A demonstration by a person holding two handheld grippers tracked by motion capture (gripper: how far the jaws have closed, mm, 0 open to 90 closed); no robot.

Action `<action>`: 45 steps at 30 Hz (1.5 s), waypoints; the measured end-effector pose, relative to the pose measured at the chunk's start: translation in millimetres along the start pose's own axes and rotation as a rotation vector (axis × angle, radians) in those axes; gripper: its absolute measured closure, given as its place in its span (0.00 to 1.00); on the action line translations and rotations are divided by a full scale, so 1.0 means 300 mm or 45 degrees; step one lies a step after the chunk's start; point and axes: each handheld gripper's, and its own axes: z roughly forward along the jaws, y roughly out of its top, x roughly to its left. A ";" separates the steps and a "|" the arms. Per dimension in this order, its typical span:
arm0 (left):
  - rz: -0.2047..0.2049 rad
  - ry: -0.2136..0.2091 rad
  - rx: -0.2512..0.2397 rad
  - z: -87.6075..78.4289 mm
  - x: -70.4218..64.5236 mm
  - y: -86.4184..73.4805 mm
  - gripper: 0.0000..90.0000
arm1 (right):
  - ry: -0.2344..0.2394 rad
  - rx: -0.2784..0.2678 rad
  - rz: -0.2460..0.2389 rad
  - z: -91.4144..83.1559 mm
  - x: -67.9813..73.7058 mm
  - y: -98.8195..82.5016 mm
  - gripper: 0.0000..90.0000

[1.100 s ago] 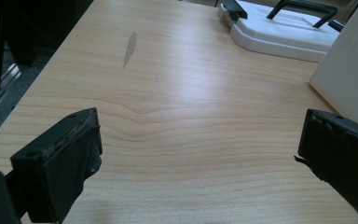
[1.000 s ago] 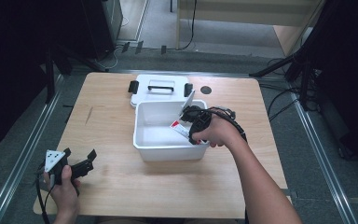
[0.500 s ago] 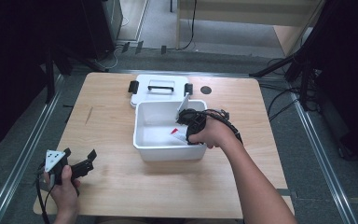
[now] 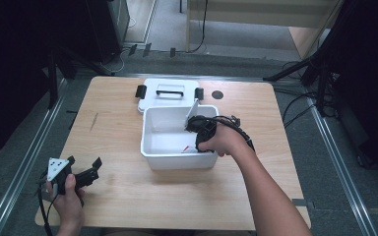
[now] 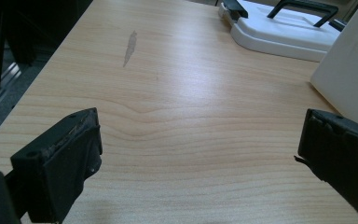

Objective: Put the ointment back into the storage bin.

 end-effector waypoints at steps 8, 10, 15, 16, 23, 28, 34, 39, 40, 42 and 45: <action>0.000 -0.001 0.001 0.000 0.000 0.000 0.00 | -0.013 0.005 -0.008 0.001 0.001 0.000 0.80; -0.003 -0.001 0.001 0.000 0.000 0.000 0.00 | -0.014 0.006 -0.010 0.001 0.002 0.000 0.80; -0.003 -0.002 0.003 0.000 0.001 0.000 0.00 | -0.013 0.005 -0.015 -0.002 0.002 0.001 0.81; -0.004 -0.002 0.003 0.000 0.001 0.000 0.00 | -0.014 0.004 -0.015 -0.003 0.003 0.001 0.82; -0.004 -0.003 0.003 0.000 0.001 0.000 0.00 | -0.008 -0.024 0.001 -0.016 -0.001 -0.002 0.87; -0.004 -0.002 0.004 0.000 0.001 0.000 0.00 | -0.006 -0.049 0.016 -0.033 -0.005 -0.008 0.88; -0.005 -0.003 0.003 0.001 0.001 0.000 0.00 | -0.005 -0.083 0.029 -0.064 -0.010 -0.019 0.86; -0.004 -0.003 0.003 0.001 0.001 0.000 0.00 | 0.002 -0.132 0.046 -0.103 -0.013 -0.031 0.81; -0.004 -0.003 0.004 0.001 0.001 0.000 0.00 | 0.002 -0.132 0.046 -0.103 -0.013 -0.031 0.81; -0.005 -0.003 0.004 0.001 0.001 0.000 0.00 | -0.001 -0.165 0.051 -0.134 -0.017 -0.041 0.76; -0.007 -0.002 0.001 0.002 0.000 0.000 0.00 | 0.003 -0.216 0.082 -0.166 -0.024 -0.053 0.69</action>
